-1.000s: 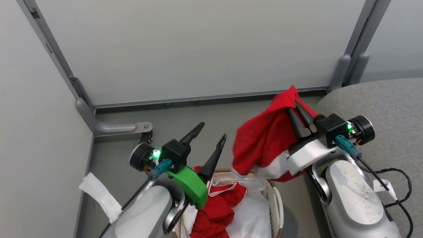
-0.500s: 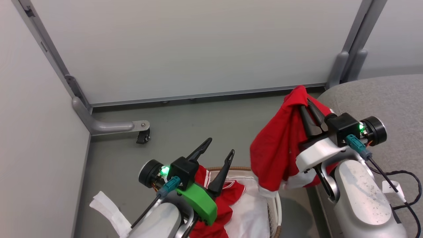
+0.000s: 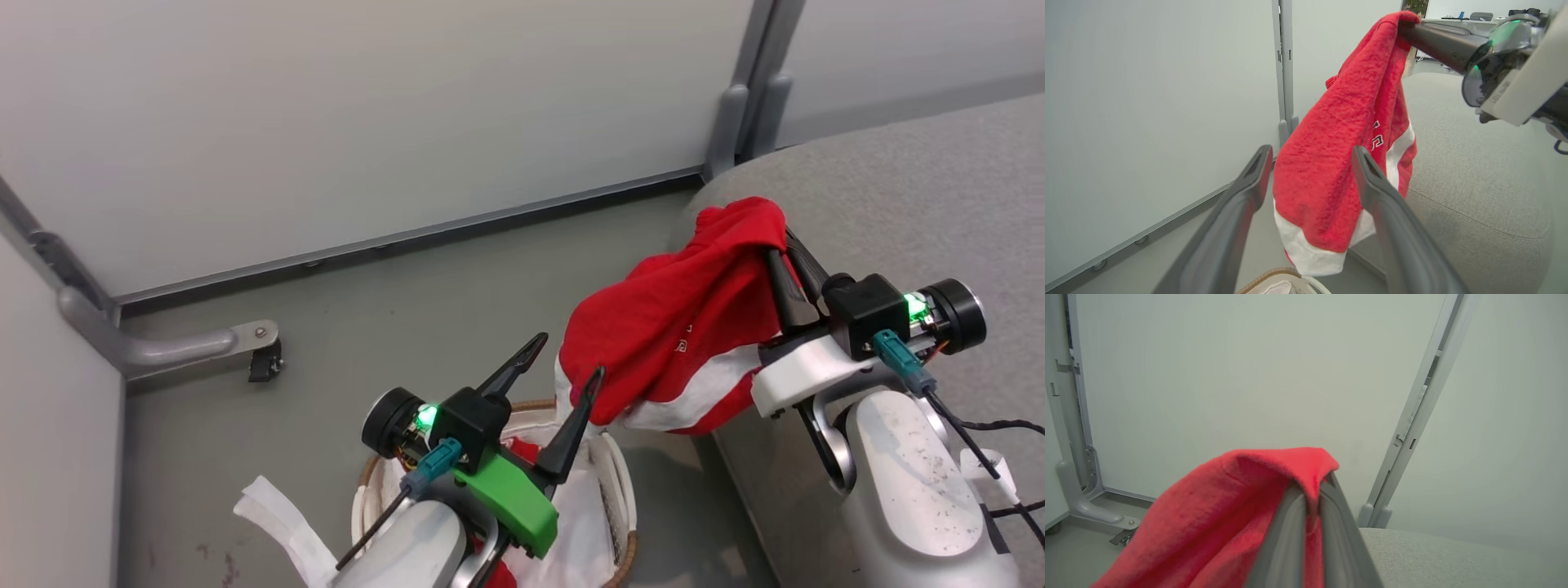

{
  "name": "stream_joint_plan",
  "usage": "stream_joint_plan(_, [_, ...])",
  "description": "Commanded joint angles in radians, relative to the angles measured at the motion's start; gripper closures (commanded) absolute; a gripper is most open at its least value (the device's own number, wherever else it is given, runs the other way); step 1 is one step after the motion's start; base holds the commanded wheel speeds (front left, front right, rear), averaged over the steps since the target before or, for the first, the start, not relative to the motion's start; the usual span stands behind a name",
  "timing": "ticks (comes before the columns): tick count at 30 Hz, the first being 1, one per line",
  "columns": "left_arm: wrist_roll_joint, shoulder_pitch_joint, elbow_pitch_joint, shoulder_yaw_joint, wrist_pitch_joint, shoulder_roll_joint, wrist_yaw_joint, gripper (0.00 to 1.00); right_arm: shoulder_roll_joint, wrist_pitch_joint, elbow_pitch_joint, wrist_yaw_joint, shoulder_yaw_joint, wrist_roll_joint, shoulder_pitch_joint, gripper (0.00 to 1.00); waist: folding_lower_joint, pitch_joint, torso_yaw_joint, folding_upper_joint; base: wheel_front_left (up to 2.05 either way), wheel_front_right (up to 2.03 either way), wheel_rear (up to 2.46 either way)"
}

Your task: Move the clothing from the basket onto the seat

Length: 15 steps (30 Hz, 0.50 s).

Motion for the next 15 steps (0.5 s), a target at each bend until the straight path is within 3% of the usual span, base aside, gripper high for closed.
stream_joint_plan(1, [0.008, -0.005, -0.003, 0.001, -0.001, 0.002, -0.004, 0.0, -0.003, -0.005, -0.008, -0.001, -0.003, 0.001, -0.006, 1.0, 0.0, 0.043, -0.099, -0.0001, 0.0, 0.0, 0.0])
stream_joint_plan(9, [0.018, -0.04, 0.005, -0.018, -0.001, 0.004, -0.004, 0.0, -0.002, -0.005, -0.021, -0.001, -0.063, 0.009, -0.025, 1.0, 0.0, 0.106, -0.202, -0.0001, 0.0, 0.0, 0.0])
stream_joint_plan(15, [0.022, -0.06, 0.007, -0.035, -0.001, 0.02, -0.004, 0.0, -0.002, -0.005, -0.023, -0.001, -0.124, 0.015, -0.047, 1.0, 0.0, 0.152, -0.229, -0.0001, 0.0, 0.0, 0.0])
